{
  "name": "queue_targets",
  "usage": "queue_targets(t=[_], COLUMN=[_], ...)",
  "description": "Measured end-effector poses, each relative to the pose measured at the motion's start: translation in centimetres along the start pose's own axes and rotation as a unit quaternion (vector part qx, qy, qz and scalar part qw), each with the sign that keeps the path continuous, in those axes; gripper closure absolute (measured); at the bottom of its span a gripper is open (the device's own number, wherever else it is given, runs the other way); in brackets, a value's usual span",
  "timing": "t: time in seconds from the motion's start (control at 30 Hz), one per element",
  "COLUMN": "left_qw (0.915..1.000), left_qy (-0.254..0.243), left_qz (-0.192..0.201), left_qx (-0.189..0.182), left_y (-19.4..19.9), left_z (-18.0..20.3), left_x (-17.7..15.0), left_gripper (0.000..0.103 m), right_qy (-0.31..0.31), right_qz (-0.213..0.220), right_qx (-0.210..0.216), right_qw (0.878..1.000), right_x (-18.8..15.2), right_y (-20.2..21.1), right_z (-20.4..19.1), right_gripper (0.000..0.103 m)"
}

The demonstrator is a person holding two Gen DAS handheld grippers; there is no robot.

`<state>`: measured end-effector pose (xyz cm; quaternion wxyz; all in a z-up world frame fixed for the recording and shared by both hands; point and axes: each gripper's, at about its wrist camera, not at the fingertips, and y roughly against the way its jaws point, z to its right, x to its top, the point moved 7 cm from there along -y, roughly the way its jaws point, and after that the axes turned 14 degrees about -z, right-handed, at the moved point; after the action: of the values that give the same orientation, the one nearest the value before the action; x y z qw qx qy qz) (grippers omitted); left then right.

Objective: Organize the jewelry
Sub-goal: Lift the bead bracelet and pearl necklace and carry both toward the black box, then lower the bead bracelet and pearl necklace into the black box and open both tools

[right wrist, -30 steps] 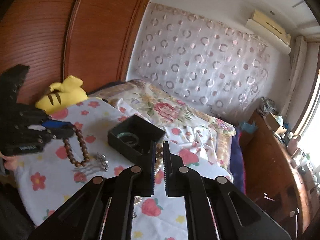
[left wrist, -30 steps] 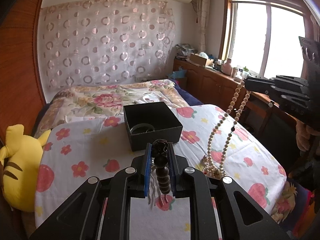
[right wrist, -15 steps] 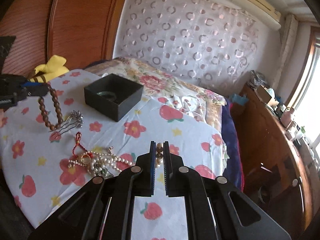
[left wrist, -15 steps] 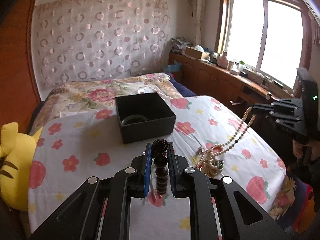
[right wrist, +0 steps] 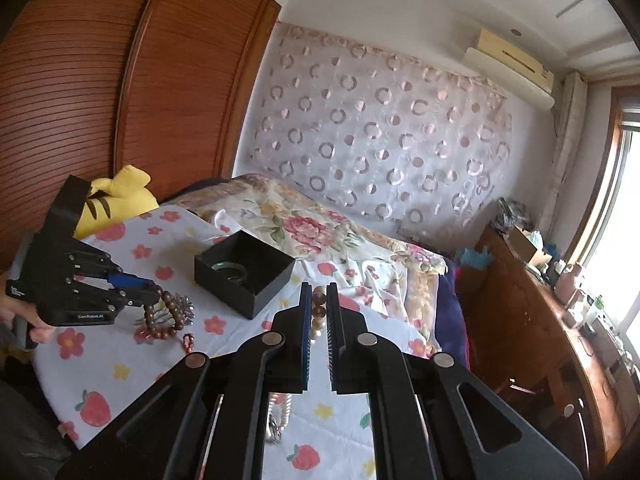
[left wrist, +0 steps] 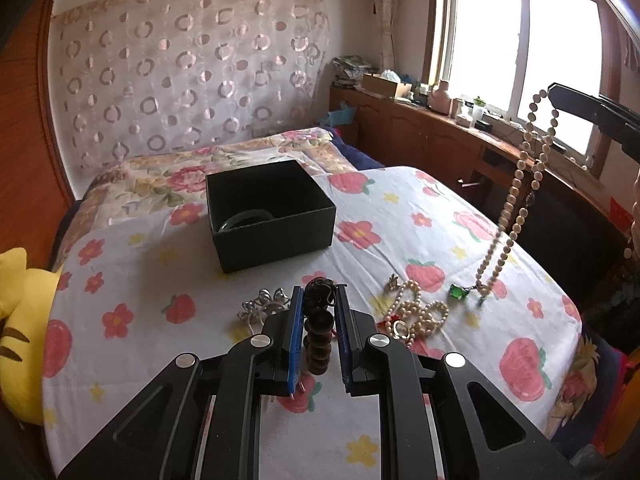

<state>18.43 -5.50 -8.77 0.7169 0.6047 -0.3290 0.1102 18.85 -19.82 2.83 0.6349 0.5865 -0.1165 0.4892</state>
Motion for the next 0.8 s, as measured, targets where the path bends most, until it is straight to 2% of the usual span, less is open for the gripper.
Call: queue_targets(t=[0.3, 0.63, 0.8], left_qw=[1.0, 1.0, 0.9998], left_qy=[0.002, 0.002, 0.004], left_qz=[0.001, 0.005, 0.02], left_qx=[-0.001, -0.002, 0.002], left_y=[0.3, 0.7, 1.8], left_z=[-0.3, -0.4, -0.6], left_x=[-0.1, -0.1, 1.0], left_gripper=[0.089, 0.089, 0.089], right_qy=[0.002, 0.023, 0.037], right_qz=[0.025, 0.067, 0.071], right_qx=[0.002, -0.017, -0.022], right_qw=[1.0, 0.997, 0.997], right_x=[1.5, 5.8, 7.2], right_y=[1.4, 4.7, 4.5], right_z=[-0.5, -0.9, -1.5], right_gripper=[0.095, 0.095, 0.095])
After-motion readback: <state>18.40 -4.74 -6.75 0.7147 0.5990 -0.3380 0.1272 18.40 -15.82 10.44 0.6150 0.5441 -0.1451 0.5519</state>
